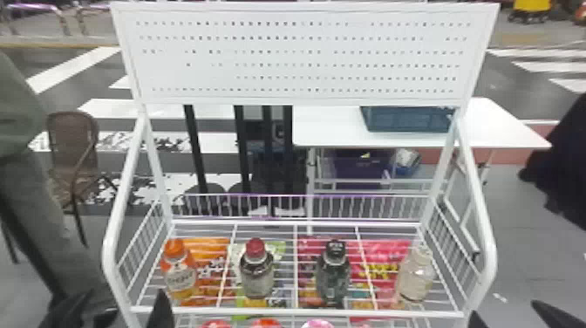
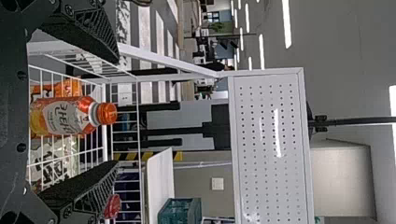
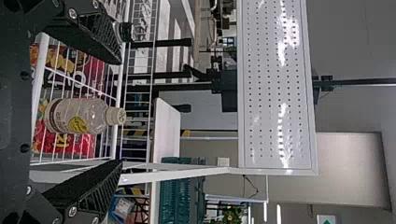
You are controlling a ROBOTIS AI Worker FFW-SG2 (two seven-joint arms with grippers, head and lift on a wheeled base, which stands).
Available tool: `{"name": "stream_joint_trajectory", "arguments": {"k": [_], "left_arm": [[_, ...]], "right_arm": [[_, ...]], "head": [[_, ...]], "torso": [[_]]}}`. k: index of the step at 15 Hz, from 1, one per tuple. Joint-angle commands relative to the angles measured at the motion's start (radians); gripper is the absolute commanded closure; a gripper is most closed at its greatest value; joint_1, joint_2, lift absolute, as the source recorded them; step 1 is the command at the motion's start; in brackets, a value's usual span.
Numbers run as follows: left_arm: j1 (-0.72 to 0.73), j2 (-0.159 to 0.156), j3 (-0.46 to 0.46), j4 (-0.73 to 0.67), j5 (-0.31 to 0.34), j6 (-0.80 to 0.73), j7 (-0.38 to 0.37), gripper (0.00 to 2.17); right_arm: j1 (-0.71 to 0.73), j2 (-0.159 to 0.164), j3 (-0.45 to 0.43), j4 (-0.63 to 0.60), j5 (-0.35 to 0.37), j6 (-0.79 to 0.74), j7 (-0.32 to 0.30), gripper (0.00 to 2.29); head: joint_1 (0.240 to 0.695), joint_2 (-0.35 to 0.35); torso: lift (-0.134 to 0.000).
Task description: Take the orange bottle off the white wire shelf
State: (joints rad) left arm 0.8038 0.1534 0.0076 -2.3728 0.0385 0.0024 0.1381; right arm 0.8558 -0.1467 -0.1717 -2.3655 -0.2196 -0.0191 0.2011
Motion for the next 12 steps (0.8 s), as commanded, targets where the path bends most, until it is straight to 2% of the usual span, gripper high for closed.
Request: {"name": "stream_joint_trajectory", "arguments": {"k": [1, 9, 12], "left_arm": [[0.002, 0.000, 0.000, 0.000, 0.001, 0.000, -0.002, 0.13], [0.002, 0.003, -0.011, 0.007, 0.012, 0.003, 0.000, 0.13], [-0.021, 0.006, -0.044, 0.096, 0.012, -0.009, 0.006, 0.13]], "right_arm": [[0.000, 0.001, 0.000, 0.000, 0.000, -0.003, 0.000, 0.15], [0.005, 0.002, -0.005, 0.000, -0.003, -0.003, 0.000, 0.15], [0.006, 0.001, -0.005, 0.000, -0.004, -0.003, 0.000, 0.15]], "head": [[0.499, 0.000], [0.499, 0.000], [0.499, 0.000]], "torso": [[0.000], [0.000], [0.000]]}}
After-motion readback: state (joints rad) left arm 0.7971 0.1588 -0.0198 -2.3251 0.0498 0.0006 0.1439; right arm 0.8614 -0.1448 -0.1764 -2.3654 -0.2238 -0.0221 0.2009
